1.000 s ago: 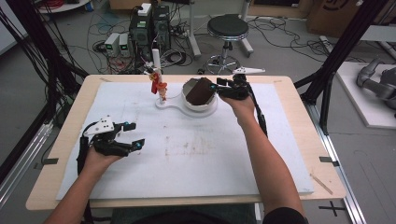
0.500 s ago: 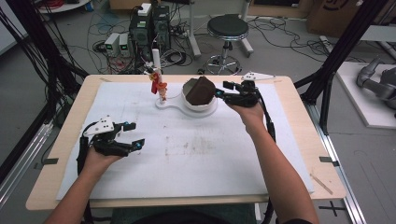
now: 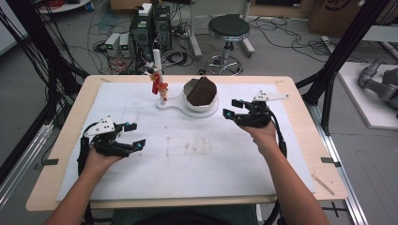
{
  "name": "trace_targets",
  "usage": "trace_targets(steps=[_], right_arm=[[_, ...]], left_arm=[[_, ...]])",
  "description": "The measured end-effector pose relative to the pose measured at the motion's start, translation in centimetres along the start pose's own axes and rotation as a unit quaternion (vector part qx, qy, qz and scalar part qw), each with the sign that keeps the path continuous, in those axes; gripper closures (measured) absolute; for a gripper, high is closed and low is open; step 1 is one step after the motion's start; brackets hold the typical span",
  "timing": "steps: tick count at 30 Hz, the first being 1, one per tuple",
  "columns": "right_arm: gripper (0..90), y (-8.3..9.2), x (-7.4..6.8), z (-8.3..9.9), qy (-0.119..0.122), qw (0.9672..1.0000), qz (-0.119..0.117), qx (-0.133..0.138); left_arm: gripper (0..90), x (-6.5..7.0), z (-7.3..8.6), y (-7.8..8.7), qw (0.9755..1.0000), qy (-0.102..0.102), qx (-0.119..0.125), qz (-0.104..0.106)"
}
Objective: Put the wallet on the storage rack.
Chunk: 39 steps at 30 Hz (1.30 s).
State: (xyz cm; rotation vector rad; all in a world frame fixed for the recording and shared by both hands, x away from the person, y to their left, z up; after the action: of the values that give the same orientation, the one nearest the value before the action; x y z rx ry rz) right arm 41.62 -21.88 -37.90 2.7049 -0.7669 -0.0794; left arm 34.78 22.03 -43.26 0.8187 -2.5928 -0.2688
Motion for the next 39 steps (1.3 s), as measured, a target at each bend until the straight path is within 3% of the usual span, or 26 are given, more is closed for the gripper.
trace_targets(steps=[5, 17, 25, 29, 39], right_arm=[[29.4, 1.3, -1.0, 1.7, -0.003, 1.0, 0.006, 0.007], [21.4, 2.6, -3.2, 3.2, 0.015, 0.9996, 0.022, -0.004], [19.0, 3.1, -3.7, 4.9, 0.015, 0.999, 0.029, -0.029], [18.3, 3.1, -3.6, 5.4, 0.015, 0.9981, 0.026, -0.053], [18.3, 2.5, -3.5, 5.8, 0.02, 0.9961, 0.034, -0.079]], left_arm=[[20.2, -0.1, 0.0, 0.0, 1.0, 0.002, 0.001, 0.0], [20.2, 0.0, 0.0, 0.0, 1.0, 0.0, 0.001, 0.001], [20.2, 0.1, 0.0, -0.2, 1.0, 0.0, -0.001, 0.002], [20.2, 0.1, 0.1, -0.2, 1.0, 0.0, -0.003, 0.001], [20.2, 0.1, 0.1, -0.2, 1.0, 0.0, -0.002, 0.007]])
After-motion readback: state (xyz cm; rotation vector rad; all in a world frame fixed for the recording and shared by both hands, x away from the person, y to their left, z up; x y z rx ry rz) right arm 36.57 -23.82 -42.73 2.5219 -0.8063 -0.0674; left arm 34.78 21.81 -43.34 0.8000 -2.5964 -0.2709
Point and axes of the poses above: each handheld gripper's, and its own axes: y roughly backward along the jaws, z roughly out of its underside, x roughly to its right, the point moved 3 cm from there along -y, roughly forward along the jaws, and after that the axes turned 14 degrees about y, right-handed, at the moved point
